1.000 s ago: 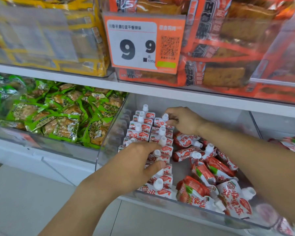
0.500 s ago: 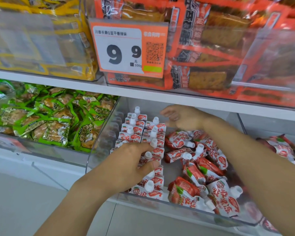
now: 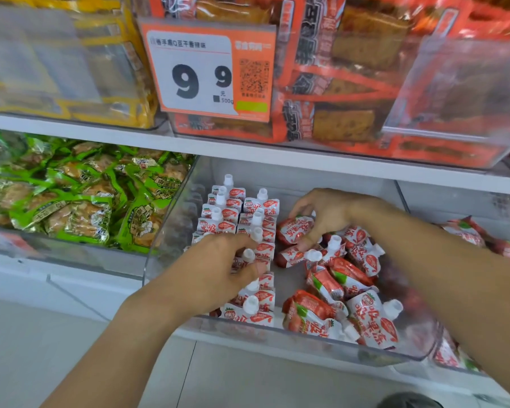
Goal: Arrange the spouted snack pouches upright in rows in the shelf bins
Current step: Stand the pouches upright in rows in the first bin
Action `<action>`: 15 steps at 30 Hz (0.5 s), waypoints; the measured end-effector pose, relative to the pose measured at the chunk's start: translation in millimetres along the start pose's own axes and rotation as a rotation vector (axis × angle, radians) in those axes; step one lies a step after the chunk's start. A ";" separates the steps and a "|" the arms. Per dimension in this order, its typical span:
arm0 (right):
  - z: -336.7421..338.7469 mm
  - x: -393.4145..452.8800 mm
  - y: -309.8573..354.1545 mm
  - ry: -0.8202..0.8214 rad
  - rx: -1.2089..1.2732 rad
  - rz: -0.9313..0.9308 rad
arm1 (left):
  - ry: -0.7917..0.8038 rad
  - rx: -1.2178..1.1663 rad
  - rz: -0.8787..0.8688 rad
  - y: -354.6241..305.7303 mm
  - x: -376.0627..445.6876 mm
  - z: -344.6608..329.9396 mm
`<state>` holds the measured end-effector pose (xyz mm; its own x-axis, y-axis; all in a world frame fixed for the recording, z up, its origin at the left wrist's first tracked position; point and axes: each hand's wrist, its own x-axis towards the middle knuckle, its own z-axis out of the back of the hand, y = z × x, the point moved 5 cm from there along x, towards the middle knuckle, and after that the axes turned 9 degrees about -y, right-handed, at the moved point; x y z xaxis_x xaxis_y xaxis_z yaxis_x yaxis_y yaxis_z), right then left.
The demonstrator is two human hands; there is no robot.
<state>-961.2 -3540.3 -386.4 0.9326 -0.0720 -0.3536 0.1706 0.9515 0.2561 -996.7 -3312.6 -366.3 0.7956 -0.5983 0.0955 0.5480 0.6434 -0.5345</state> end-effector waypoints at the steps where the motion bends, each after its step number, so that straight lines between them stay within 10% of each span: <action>1: 2.2 0.0 -0.5 -0.011 0.011 -0.003 | -0.002 0.005 -0.006 0.0 0.0 0.1; 15: 48.8 -11.8 -0.4 -0.660 0.331 0.131 | 0.009 0.029 0.002 -0.4 4.7 -3.0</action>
<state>-956.8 -3554.4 -338.4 0.9312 -0.2278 0.2846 0.0348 0.8326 0.5528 -993.9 -3317.1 -368.2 0.7945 -0.6011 0.0865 0.5537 0.6585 -0.5097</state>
